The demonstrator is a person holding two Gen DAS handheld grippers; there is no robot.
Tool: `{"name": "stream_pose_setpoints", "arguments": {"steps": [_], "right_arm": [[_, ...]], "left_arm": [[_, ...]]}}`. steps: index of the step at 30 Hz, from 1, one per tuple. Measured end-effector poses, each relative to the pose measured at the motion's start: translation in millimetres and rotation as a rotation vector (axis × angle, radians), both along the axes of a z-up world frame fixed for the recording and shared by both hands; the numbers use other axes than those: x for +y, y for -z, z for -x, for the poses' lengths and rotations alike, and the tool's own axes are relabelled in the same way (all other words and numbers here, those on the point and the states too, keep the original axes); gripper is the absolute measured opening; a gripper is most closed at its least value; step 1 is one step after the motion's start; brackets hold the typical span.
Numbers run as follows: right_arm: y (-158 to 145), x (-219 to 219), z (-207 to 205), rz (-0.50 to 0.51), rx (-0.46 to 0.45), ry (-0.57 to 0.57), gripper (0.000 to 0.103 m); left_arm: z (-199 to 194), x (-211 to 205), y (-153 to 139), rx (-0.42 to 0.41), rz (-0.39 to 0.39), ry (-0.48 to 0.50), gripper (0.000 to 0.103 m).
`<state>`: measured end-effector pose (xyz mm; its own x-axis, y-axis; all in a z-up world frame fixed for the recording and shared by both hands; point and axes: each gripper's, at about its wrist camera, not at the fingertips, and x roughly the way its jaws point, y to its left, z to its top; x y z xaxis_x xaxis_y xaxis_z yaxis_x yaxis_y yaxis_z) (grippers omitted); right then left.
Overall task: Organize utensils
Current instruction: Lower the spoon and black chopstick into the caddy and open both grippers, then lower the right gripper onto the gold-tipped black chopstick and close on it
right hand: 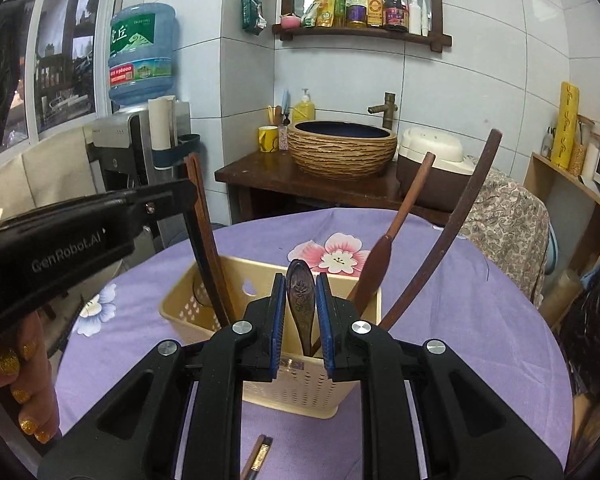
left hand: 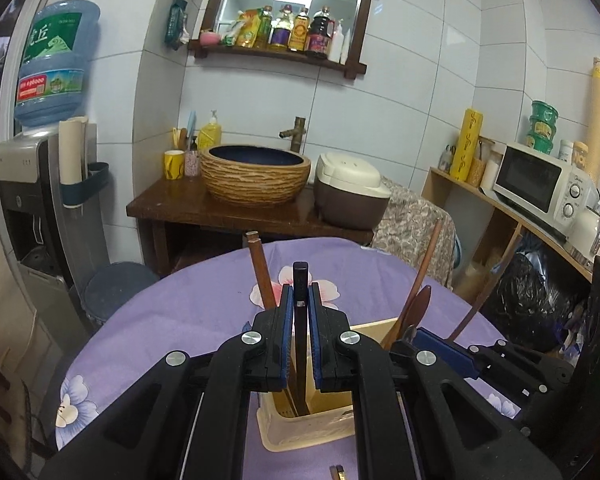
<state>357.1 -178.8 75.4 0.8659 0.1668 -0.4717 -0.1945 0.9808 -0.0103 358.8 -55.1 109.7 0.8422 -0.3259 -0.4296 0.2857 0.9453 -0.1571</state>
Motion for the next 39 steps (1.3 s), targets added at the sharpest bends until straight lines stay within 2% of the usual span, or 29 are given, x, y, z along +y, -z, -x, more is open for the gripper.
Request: {"name": "stream_pose_setpoints", "arguments": {"steps": [4, 5, 6, 7, 8, 11, 12, 14, 17, 18, 21, 24, 26, 31, 39], "right_arm": [[5, 1, 0, 0.017, -0.011, 0.012, 0.019], [5, 1, 4, 0.024, -0.036, 0.016, 0.023], [4, 0, 8, 0.023, -0.055, 0.012, 0.031], [3, 0, 13, 0.020, -0.067, 0.005, 0.037], [2, 0, 19, 0.021, -0.082, 0.004, 0.051], [-1, 1, 38, 0.059, -0.146, 0.019, 0.056], [-1, 0, 46, 0.071, -0.157, 0.027, 0.062], [0, -3, 64, 0.080, -0.168, 0.039, 0.071], [13, -6, 95, 0.097, -0.134, 0.066, 0.084], [19, -7, 100, 0.101, -0.107, 0.071, 0.085], [56, -9, 112, 0.081, 0.064, 0.076, 0.085], [93, -13, 116, 0.053, 0.206, 0.088, 0.085], [113, -11, 118, 0.063, 0.276, 0.096, 0.085], [140, -5, 126, 0.051, 0.363, 0.102, 0.085], [150, -1, 124, 0.084, 0.392, 0.133, 0.085]], "left_arm": [[5, 3, -3, 0.007, 0.017, 0.019, 0.011], [9, 6, -6, 0.003, 0.028, 0.022, 0.021], [13, 9, -8, -0.005, 0.040, 0.023, 0.036], [18, 13, -10, -0.014, 0.056, 0.024, 0.042], [22, 15, -11, -0.021, 0.067, 0.023, 0.049], [45, 25, -15, -0.049, 0.076, 0.004, 0.059], [50, 28, -14, -0.052, 0.075, -0.011, 0.067], [70, 41, -6, -0.054, 0.080, -0.054, 0.075], [93, 52, 13, -0.052, 0.051, -0.110, 0.083], [101, 54, 23, -0.044, 0.028, -0.132, 0.085], [117, 58, 56, 0.013, -0.043, -0.172, 0.085], [127, 60, 87, 0.093, -0.066, -0.186, 0.085], [131, 62, 98, 0.117, -0.069, -0.202, 0.085], [141, 71, 113, 0.141, -0.084, -0.238, 0.085], [153, 72, 122, 0.149, -0.094, -0.244, 0.085]]}}
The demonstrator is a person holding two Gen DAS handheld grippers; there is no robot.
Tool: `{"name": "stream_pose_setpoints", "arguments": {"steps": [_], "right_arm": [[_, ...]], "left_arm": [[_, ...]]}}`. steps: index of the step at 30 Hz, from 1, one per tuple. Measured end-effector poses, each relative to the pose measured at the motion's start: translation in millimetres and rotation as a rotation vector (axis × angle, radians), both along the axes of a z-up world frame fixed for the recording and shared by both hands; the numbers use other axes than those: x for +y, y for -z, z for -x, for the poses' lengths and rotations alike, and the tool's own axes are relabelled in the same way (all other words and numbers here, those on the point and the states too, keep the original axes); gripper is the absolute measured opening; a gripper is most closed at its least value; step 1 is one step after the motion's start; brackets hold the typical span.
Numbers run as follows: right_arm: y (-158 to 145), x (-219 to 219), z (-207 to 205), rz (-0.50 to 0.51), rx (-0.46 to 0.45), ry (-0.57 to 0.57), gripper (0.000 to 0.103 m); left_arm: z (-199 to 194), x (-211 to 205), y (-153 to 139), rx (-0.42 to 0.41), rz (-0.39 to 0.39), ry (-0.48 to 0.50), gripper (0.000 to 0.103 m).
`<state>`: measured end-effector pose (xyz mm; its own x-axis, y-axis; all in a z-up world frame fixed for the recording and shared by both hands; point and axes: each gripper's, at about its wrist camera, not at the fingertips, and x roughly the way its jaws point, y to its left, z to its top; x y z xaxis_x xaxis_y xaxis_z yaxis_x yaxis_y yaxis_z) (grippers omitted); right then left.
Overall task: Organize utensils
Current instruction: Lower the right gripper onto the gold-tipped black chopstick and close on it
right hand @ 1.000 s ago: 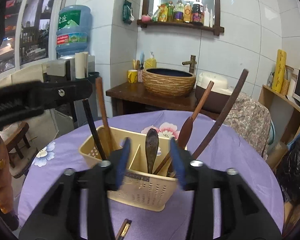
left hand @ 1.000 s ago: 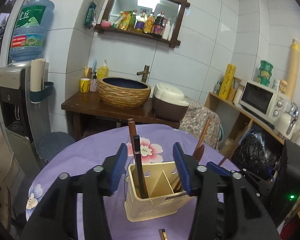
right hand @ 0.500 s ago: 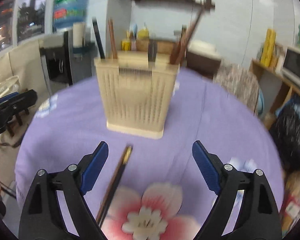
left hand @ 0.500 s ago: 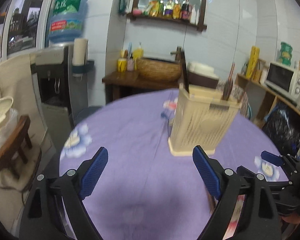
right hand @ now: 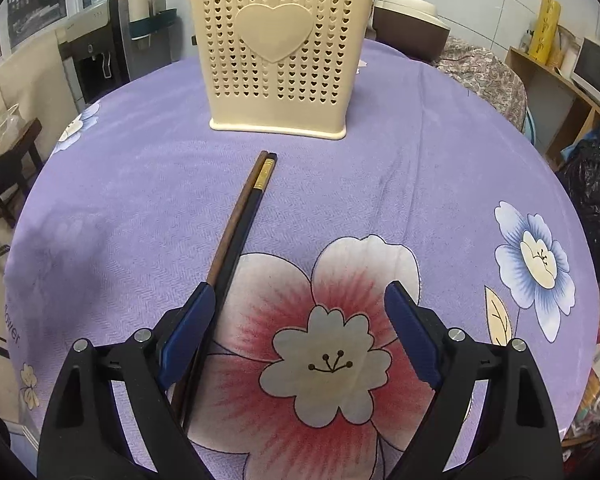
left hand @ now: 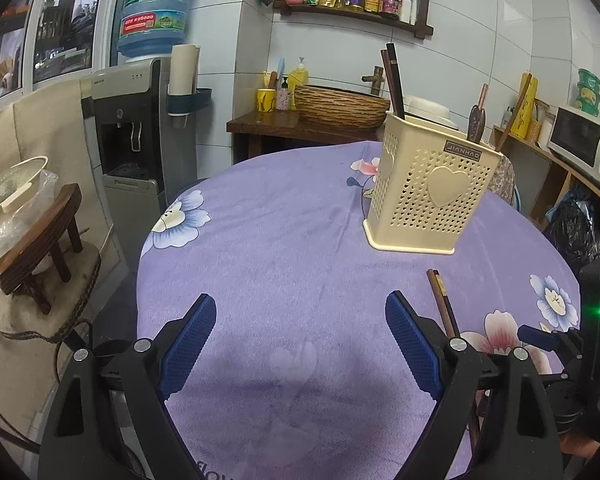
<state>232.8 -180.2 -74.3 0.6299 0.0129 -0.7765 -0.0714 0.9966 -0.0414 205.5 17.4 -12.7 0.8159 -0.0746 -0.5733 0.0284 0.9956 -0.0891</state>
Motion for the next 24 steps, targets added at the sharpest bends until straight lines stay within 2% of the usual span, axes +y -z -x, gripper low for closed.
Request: {"name": "stream_pose_setpoints", "arguments": {"steps": [2, 4, 6, 9, 12, 16, 19, 20, 22, 23, 24], "right_arm": [[0, 0, -5, 0.040, 0.011, 0.028, 0.085], [1, -2, -8, -0.020, 0.032, 0.026, 0.085], [-2, -2, -7, -0.048, 0.016, 0.039, 0.083], [-6, 2, -1, -0.050, -0.006, 0.044, 0.083], [1, 9, -2, -0.039, 0.034, 0.017, 0.083], [4, 10, -3, -0.040, 0.043, 0.031, 0.083], [2, 14, -10, -0.029, 0.034, 0.015, 0.072], [2, 15, -14, -0.042, 0.034, 0.014, 0.066], [0, 17, -18, -0.059, 0.039, 0.006, 0.047], [-1, 20, -20, -0.050, 0.035, -0.003, 0.030], [-1, 22, -21, -0.050, 0.033, -0.011, 0.019]], "left_arm": [[0, -1, 1, 0.006, 0.008, 0.004, 0.085], [0, -1, 2, 0.012, 0.022, 0.009, 0.085], [1, 0, 1, 0.008, 0.028, 0.008, 0.086], [3, 2, -2, 0.000, 0.025, 0.003, 0.086], [3, 5, -4, -0.006, 0.031, -0.006, 0.086], [4, 6, -3, -0.003, 0.034, -0.004, 0.086], [5, 5, -1, 0.002, 0.043, -0.001, 0.086], [4, 5, -2, 0.003, 0.047, 0.002, 0.086], [5, 5, -1, 0.007, 0.053, 0.006, 0.086], [5, 4, -1, 0.007, 0.051, 0.009, 0.086], [6, 3, -1, 0.007, 0.048, 0.009, 0.086]]}}
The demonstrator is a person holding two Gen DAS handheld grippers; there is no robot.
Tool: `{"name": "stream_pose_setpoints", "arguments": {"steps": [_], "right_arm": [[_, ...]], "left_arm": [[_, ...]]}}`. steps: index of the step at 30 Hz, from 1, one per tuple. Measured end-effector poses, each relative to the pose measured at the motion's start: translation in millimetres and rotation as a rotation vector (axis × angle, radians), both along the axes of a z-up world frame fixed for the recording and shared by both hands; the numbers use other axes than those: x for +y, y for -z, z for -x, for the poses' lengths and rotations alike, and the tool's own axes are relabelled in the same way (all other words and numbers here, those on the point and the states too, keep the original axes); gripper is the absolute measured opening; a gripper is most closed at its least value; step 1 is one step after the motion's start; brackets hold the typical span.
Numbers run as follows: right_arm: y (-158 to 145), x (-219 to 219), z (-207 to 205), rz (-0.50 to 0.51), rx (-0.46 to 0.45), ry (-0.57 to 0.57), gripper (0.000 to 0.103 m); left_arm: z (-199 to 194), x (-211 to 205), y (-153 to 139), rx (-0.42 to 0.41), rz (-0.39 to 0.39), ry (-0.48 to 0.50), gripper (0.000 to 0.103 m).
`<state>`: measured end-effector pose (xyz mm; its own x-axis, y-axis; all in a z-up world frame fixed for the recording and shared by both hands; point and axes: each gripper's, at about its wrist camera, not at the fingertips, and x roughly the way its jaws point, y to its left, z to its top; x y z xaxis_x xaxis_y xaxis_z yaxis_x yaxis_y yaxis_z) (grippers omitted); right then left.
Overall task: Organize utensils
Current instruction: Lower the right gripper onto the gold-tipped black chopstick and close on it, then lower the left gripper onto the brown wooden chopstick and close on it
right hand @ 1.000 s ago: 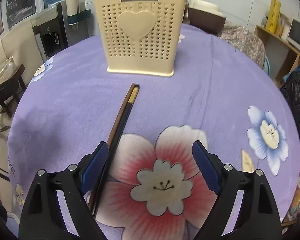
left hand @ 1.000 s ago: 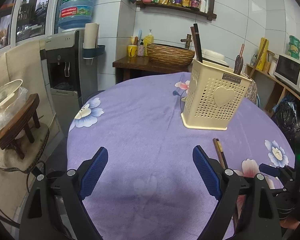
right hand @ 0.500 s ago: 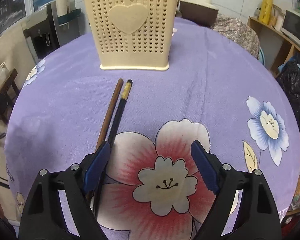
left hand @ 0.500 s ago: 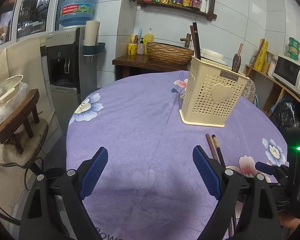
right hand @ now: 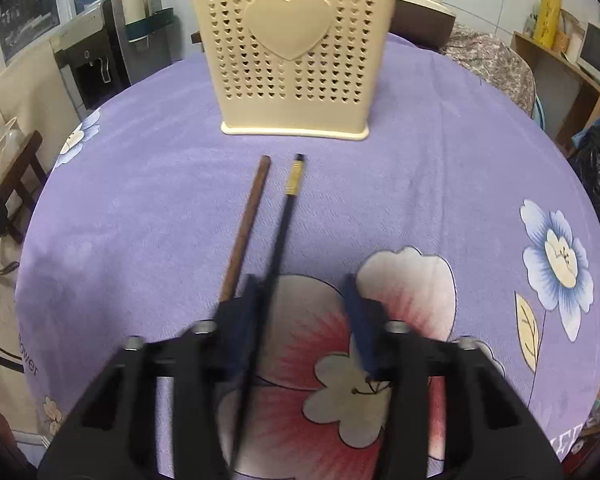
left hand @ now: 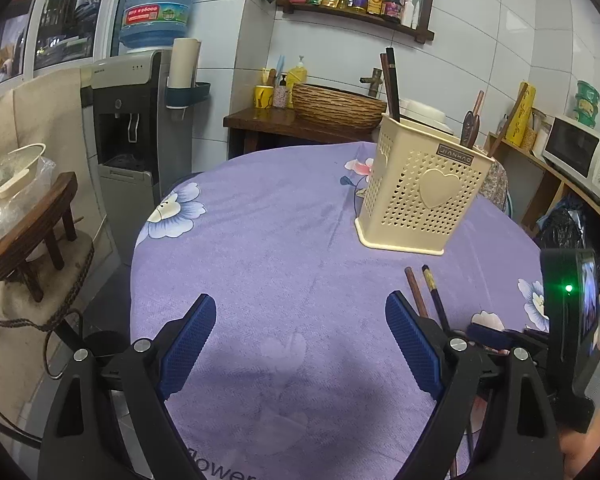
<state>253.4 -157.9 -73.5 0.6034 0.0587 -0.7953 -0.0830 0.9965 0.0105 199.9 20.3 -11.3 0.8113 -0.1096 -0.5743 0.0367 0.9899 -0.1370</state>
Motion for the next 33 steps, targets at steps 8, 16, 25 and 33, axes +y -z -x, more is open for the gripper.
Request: {"name": "stream_pose_setpoints", "arguments": {"steps": [8, 16, 25, 33], "right_arm": [[0, -23, 13, -0.048, -0.005, 0.037, 0.007], [2, -100, 44, -0.063, -0.008, 0.175, 0.007], [-5, -104, 39, -0.084, -0.041, 0.109, 0.045], [-13, -122, 4, -0.091, -0.047, 0.115, 0.045]], "left_arm": [[-2, -12, 7, 0.026, -0.015, 0.039, 0.085], [-4, -27, 16, 0.054, -0.018, 0.076, 0.085], [-15, -50, 31, 0.137, -0.012, 0.159, 0.085], [-52, -92, 34, 0.206, -0.017, 0.279, 0.065]]}}
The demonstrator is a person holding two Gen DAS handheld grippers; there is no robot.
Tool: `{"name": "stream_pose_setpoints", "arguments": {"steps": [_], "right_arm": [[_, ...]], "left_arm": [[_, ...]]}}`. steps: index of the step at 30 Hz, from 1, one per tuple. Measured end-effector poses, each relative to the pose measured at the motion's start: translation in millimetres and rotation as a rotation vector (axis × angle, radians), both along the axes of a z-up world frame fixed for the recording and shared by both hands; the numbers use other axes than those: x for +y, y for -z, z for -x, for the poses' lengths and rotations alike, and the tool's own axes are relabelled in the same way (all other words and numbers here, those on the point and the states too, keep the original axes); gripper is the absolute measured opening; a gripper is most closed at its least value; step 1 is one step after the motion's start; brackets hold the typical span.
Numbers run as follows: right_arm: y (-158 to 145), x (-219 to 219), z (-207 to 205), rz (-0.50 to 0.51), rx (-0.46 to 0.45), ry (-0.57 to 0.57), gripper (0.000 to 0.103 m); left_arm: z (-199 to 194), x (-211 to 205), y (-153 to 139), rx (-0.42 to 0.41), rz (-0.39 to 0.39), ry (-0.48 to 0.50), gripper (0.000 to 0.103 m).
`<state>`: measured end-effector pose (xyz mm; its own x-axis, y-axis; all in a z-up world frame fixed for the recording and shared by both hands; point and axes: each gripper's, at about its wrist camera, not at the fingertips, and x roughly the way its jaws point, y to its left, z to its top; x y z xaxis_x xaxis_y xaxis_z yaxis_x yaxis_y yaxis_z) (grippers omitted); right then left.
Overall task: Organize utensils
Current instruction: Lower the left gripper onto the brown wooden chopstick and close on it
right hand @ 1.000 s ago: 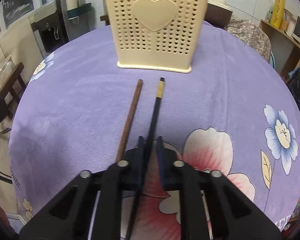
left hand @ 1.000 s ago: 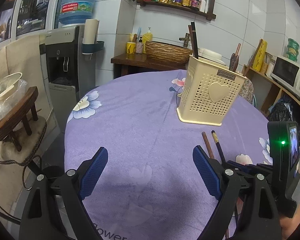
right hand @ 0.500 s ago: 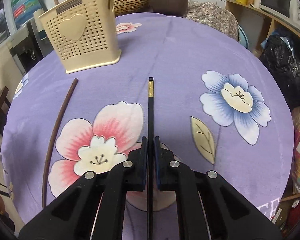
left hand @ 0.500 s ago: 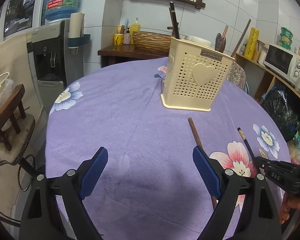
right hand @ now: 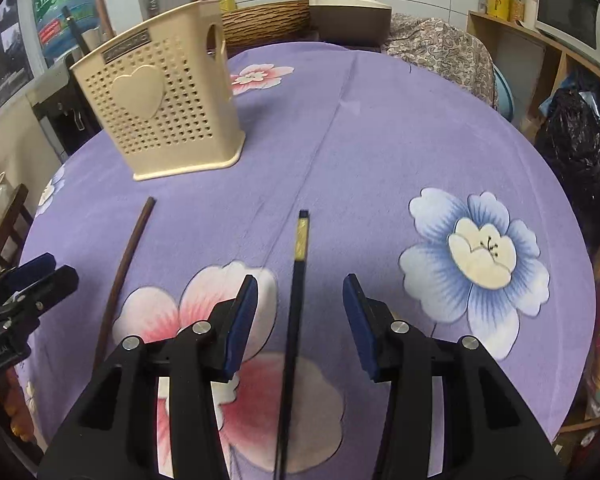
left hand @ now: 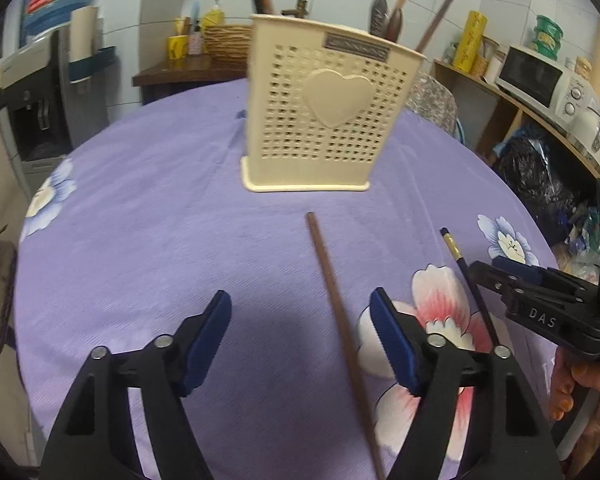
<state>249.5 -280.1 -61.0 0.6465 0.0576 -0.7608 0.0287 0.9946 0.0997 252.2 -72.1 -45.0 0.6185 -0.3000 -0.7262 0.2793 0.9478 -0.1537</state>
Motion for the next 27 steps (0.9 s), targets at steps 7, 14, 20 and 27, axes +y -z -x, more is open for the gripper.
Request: {"name": "stream_pose_setpoints", "arguments": {"steps": [7, 14, 20, 27], "right_arm": [[7, 0, -21, -0.007, 0.037, -0.023, 0.039], [12, 1, -27, 0.012, 0.052, -0.013, 0.035], [12, 6, -33, 0.050, 0.054, -0.005, 0.027], [11, 14, -40, 0.077, 0.059, -0.015, 0.013]], "left_arm": [[-37, -26, 14, 0.069, -0.025, -0.008, 0.046], [-45, -31, 20, 0.080, -0.045, -0.041, 0.043], [-46, -37, 20, 0.071, -0.085, -0.041, 0.036], [-54, -50, 19, 0.058, -0.144, -0.029, 0.024]]}}
